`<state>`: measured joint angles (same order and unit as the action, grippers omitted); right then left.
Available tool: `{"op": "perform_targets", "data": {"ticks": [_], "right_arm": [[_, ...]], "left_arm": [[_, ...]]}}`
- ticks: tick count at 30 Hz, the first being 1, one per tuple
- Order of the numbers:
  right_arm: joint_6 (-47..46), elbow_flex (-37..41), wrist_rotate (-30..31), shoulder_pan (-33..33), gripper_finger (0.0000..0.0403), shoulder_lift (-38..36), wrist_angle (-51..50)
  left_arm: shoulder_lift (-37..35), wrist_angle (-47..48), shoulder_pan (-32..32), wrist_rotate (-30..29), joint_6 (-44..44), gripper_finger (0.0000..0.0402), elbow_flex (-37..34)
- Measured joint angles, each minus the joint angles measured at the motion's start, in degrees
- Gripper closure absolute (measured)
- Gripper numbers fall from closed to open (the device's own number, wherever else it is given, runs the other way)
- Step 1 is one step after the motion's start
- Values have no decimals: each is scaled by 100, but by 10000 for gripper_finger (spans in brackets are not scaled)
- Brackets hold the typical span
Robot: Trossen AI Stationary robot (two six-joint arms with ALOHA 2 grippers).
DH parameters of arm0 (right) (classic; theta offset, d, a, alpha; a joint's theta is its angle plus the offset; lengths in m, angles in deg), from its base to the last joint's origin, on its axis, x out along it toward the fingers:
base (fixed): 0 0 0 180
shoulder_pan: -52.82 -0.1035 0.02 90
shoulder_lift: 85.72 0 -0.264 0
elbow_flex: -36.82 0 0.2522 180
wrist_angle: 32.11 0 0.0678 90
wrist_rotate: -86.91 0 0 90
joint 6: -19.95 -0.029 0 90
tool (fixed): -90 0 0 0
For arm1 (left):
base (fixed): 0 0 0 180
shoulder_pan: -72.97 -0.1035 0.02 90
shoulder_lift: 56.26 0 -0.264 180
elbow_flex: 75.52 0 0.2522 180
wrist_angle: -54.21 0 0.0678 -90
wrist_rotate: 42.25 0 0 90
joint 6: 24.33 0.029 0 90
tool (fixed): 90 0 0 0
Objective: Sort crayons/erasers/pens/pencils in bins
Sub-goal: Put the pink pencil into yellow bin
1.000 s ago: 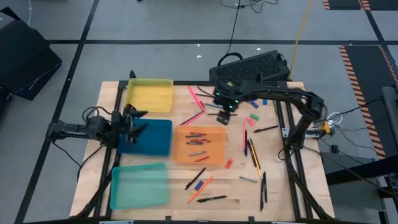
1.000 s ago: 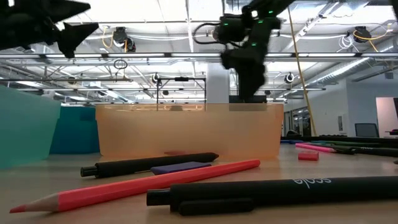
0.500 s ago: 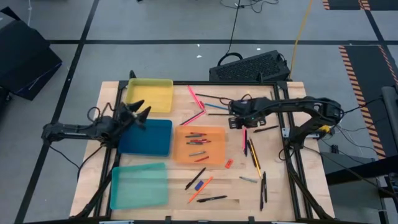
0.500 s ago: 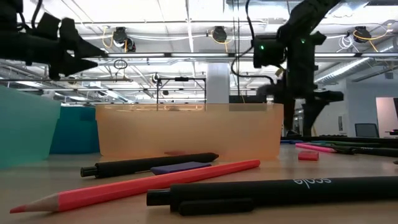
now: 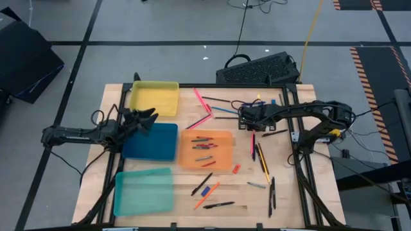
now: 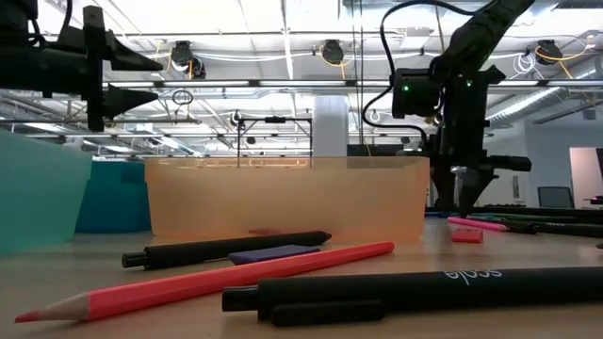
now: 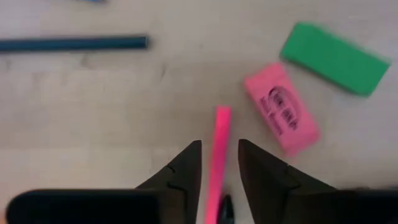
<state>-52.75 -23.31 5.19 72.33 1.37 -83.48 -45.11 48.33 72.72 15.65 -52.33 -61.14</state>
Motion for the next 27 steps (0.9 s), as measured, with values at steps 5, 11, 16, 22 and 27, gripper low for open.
{"op": "perform_targets", "data": {"ticks": [5, 11, 16, 22, 27], "right_arm": [[-3, 58, 88, -2, 341, -2, 16], [9, 299, 228, -6, 367, -12, 411], [-7, 463, 264, -26, 387, -33, 619], [7, 470, 270, -49, 391, -33, 649], [-15, 481, 365, -47, 393, -99, 937]], "left_arm": [[5, -4, 0, 232, -448, 128, 0], [75, 178, -4, 99, -592, 128, 0], [272, 16, -4, 207, -612, 128, 20], [800, 1106, -53, 663, -539, 128, 729], [1604, 2389, -322, 1474, -817, 128, 1627]]}}
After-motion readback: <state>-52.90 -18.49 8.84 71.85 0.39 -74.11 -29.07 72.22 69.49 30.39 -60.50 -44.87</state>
